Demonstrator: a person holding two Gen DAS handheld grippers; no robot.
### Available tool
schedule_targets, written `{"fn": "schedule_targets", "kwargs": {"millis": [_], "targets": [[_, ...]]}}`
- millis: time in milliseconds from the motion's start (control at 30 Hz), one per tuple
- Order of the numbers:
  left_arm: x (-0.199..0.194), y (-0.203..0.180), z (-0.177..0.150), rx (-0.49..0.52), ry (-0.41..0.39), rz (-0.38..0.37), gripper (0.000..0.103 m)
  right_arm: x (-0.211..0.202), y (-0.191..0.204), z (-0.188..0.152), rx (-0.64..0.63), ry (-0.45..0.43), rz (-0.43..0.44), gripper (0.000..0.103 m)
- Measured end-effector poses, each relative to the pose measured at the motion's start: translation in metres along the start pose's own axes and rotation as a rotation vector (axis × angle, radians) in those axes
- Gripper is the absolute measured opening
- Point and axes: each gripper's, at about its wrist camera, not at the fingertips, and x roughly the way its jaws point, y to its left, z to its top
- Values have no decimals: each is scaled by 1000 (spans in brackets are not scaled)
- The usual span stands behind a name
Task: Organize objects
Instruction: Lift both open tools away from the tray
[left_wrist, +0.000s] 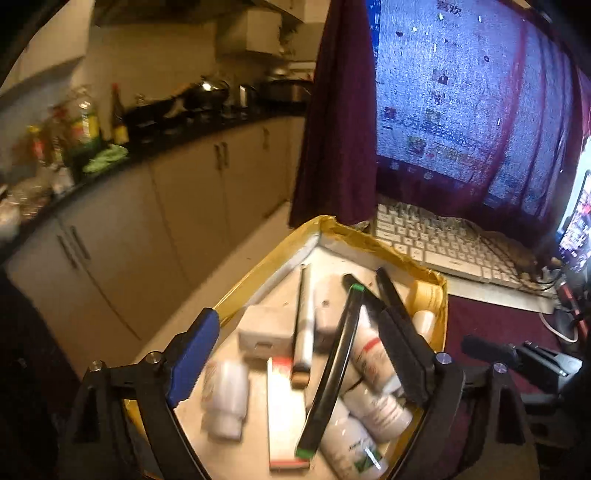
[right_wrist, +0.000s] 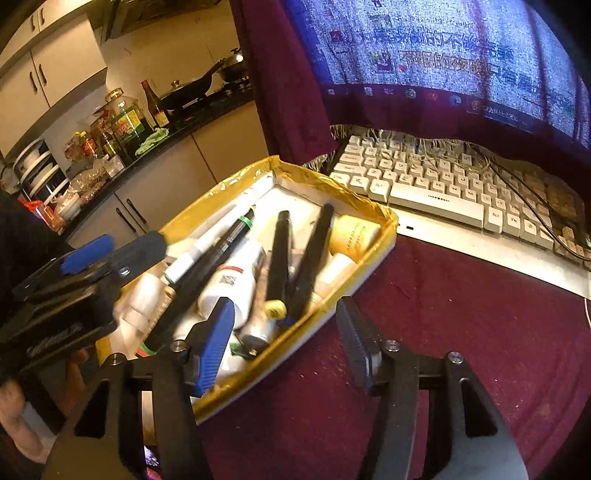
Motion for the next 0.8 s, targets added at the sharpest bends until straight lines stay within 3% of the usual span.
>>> {"fn": "schedule_targets", "kwargs": {"millis": [200, 367, 500, 600, 800], "targets": [[-11, 0, -21, -44, -18, 79, 88, -16, -12, -11, 52, -31, -4, 56], [-21, -19, -48, 27, -25, 149, 89, -23, -20, -25, 82, 3, 20, 56], [-14, -27, -53, 40, 24, 144, 90, -28, -21, -34, 74, 13, 12, 56], [-16, -32, -53, 50, 25, 152, 100, -30, -24, -40, 78, 16, 6, 56], [-24, -48, -60, 116, -6, 150, 101, -35, -28, -53, 58, 38, -2, 56]]}}
